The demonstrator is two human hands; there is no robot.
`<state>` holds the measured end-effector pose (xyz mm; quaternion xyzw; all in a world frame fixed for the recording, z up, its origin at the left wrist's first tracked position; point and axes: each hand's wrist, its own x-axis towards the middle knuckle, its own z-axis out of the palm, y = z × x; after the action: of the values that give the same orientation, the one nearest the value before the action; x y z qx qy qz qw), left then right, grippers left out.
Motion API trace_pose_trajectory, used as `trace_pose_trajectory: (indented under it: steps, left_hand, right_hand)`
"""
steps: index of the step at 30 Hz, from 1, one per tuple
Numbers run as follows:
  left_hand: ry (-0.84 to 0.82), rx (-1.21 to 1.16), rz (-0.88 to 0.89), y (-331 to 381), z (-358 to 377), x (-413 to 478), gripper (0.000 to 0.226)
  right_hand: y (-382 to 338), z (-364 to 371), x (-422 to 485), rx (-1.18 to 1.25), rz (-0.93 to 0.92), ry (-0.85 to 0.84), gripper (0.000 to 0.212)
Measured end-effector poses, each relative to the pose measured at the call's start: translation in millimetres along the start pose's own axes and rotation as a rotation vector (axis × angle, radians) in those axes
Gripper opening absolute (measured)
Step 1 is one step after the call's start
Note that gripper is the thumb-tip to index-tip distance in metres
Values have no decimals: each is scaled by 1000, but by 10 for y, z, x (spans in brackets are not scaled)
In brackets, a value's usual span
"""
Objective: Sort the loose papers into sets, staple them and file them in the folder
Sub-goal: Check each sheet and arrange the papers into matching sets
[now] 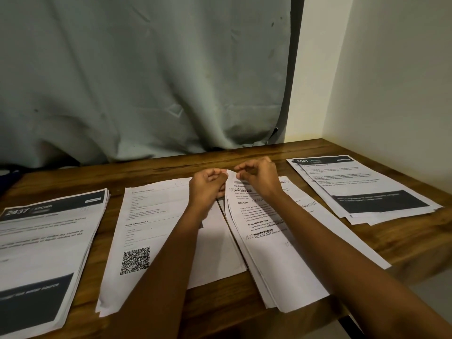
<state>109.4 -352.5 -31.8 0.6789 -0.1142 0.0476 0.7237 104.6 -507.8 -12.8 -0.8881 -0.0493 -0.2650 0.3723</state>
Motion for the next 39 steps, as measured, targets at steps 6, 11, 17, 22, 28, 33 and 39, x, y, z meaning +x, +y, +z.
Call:
trace_pose_trajectory:
  steps: [6, 11, 17, 22, 28, 33, 39]
  left_hand:
    - [-42, 6, 3, 26, -12, -32, 20]
    - [-58, -6, 3, 25, -18, -22, 24]
    - [-79, -49, 7, 52, -22, -39, 23]
    - [-68, -65, -1, 30, -29, -26, 20]
    - [-21, -54, 16, 9, -23, -10, 16]
    - [90, 274, 144, -48, -43, 30, 21]
    - [33, 1085, 209, -137, -158, 60, 38]
  right_hand:
    - [-18, 46, -1, 103, 65, 8, 15]
    - [-37, 56, 16, 135, 87, -8, 13]
    - [-28, 93, 34, 153, 84, -15, 13]
    - [-29, 119, 25, 161, 80, -17, 13]
    - [-45, 80, -56, 309, 62, -44, 3]
    - [-2, -35, -99, 552, 105, -155, 6]
    - [35, -221, -99, 922, 269, -48, 9]
